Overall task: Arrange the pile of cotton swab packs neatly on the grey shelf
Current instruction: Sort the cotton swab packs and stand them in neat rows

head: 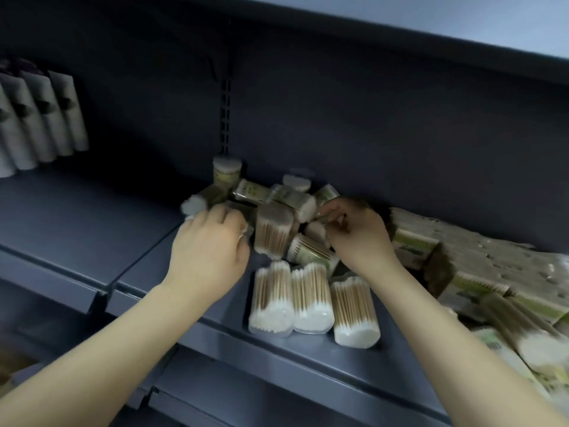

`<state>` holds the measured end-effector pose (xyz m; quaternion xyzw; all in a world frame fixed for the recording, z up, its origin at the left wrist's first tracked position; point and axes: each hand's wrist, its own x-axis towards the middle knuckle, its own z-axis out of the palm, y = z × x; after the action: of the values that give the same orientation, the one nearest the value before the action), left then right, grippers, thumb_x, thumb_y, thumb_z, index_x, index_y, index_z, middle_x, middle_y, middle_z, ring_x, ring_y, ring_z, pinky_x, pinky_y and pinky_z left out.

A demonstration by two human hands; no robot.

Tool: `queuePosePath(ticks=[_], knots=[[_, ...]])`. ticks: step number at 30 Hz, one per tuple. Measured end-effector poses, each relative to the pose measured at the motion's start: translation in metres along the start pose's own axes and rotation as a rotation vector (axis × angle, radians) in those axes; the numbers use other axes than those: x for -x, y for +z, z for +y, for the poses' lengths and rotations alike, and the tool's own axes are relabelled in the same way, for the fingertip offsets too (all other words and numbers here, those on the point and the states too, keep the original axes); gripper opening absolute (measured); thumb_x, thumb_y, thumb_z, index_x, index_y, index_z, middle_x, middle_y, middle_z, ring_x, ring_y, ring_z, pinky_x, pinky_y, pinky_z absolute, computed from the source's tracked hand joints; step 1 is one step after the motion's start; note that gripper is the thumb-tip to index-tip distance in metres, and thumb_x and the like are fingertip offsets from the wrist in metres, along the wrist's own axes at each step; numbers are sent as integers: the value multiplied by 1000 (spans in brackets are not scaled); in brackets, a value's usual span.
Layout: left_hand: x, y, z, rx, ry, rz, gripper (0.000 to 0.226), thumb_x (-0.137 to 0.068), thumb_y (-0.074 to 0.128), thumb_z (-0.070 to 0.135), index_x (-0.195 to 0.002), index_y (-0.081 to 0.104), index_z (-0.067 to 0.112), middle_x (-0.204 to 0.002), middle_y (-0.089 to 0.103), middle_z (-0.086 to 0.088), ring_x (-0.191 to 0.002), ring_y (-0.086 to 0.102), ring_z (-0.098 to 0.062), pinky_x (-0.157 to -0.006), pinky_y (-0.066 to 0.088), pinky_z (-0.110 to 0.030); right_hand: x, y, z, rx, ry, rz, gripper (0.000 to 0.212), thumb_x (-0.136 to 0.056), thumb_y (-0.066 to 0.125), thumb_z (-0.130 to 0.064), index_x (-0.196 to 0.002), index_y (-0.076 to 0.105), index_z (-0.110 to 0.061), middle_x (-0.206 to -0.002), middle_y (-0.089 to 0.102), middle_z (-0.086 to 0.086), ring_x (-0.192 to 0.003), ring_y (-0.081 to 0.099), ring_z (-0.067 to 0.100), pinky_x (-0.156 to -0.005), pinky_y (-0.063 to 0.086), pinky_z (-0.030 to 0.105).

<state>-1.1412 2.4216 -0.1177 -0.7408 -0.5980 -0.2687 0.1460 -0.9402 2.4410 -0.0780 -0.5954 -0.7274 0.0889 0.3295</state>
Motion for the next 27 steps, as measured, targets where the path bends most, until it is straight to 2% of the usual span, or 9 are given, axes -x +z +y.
queuePosePath(ticks=[3, 5, 7, 11, 13, 16, 19, 23, 27], knots=[[0, 8, -17, -79, -51, -70, 31, -52, 81, 10, -76, 64, 0, -72, 60, -18, -59, 56, -36, -50, 42, -34, -5, 7, -2, 21, 5, 16, 22, -84, 50, -9, -99, 60, -21, -100, 57, -5, -85, 48, 5, -71, 35, 21], [-2, 13, -26, -100, -58, -108, 32, -53, 81, 12, -78, 66, -1, -75, 61, -20, -61, 57, -38, -50, 44, -37, -8, 10, -4, 17, 8, 11, 24, -84, 50, -8, -100, 60, -21, -103, 57, -4, -84, 50, 6, -69, 33, 19], [-5, 18, -32, -111, -56, -143, 33, -52, 81, 15, -78, 67, -1, -75, 62, -20, -61, 57, -38, -49, 45, -37, -10, 15, -6, 11, 11, -12, 25, -84, 49, -8, -103, 60, -21, -107, 58, -4, -88, 54, 9, -73, 38, 21], [-12, 30, -41, -101, -44, -221, 31, -51, 84, 17, -72, 67, 1, -72, 61, -20, -61, 58, -39, -50, 47, -39, -14, 23, -9, -8, 9, -1, 26, -85, 51, -7, -103, 61, -21, -98, 53, -12, -88, 52, 6, -72, 39, 20], [-16, 33, -43, -77, -49, -257, 30, -61, 79, 18, -83, 67, 1, -82, 61, -21, -70, 58, -41, -57, 48, -41, -17, 27, -7, -10, 5, 12, 25, -85, 51, -6, -102, 62, -21, -90, 48, -20, -84, 50, 4, -66, 37, 14], [-21, 39, -44, -53, -97, -255, 39, -83, 61, 26, -116, 57, 6, -111, 56, -20, -98, 52, -40, -78, 42, -41, -21, 32, -5, -3, 7, 10, 24, -86, 51, -6, -102, 62, -21, -83, 43, -28, -80, 48, 1, -61, 34, 4], [-26, 38, -40, -7, -109, -233, 43, -84, 58, 26, -122, 52, 6, -115, 52, -22, -101, 50, -42, -81, 40, -42, -24, 33, -4, 0, 17, 6, 25, -86, 51, -6, -102, 61, -22, -84, 42, -29, -82, 47, 1, -63, 32, 4], [-29, 42, -38, -92, -119, -283, 50, -90, 46, 39, -133, 37, 15, -125, 43, -15, -111, 44, -36, -89, 38, -38, -28, 33, -3, -1, 21, 0, 24, -87, 50, -6, -102, 60, -23, -84, 42, -29, -74, 47, -3, -63, 33, 4], [-30, 43, -35, -209, -145, -306, 62, -89, 39, 53, -134, 27, 12, -127, 46, -12, -116, 43, -32, -91, 38, -36, -32, 35, -4, 7, 23, -5, 22, -88, 52, -9, -102, 60, -23, -84, 43, -28, -72, 47, -5, -62, 34, 6]])
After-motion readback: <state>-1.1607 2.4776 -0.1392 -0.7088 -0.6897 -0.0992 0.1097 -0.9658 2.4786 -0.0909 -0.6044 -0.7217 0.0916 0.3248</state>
